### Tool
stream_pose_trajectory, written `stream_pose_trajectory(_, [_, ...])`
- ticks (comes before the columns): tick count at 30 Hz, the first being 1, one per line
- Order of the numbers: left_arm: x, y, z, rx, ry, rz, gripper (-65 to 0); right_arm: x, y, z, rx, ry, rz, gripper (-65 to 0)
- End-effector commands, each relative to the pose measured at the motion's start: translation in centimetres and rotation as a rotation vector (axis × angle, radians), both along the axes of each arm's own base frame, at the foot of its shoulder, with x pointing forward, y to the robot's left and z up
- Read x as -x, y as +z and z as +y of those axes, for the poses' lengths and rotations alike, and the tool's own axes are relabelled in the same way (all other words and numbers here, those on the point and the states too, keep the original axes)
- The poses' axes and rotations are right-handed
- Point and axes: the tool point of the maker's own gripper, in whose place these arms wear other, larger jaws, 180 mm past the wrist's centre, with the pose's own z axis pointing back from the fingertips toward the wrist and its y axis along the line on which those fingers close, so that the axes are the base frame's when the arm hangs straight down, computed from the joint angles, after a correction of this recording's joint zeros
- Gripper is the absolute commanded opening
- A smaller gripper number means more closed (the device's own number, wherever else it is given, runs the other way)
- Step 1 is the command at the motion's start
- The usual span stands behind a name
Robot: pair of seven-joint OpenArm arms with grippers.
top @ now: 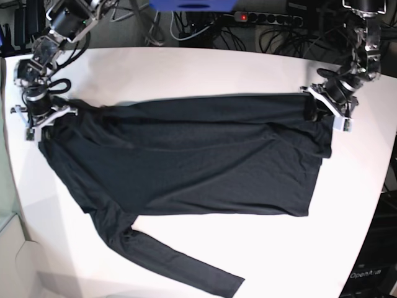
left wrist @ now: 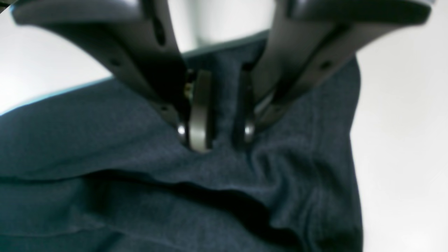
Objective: Fold the T-shirt properly
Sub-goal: 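Drag the gripped edge away from the hem with both grippers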
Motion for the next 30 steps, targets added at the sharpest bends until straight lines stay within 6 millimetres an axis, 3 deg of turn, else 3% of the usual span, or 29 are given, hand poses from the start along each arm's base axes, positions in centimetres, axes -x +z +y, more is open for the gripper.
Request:
stream_pose_trajectory(1, [1.3,-1.4,0.8,-0.060,-0.014,0.090,-52.4,0.0,1.0,-0.7,0.019,-0.006,-0.030,-65.0])
stream_pose_trajectory(9, [1.2,-1.1,1.7,-0.081,-0.017,0.087,-52.4,4.6,-1.8,-0.7,0.009,-0.019,0.066,-65.0])
stream_pose_trajectory(18, [0.9,0.4,4.9,-0.110,0.057,0.055,-52.4,9.7,-2.3,-4.3,0.021,-0.169,0.107,-65.0])
stream_pose_trajectory(23, [2.0,0.1,5.1,-0.123,0.047,0.076,-52.4,12.4,-2.8,-5.3,0.012,-0.244,0.127,-65.0])
stream_pose_trajectory(30, [2.0,1.7,3.5,-0.118,0.005,0.033,-52.4,14.5,-3.6,-4.5,0.000,-0.258,0.162,-65.0])
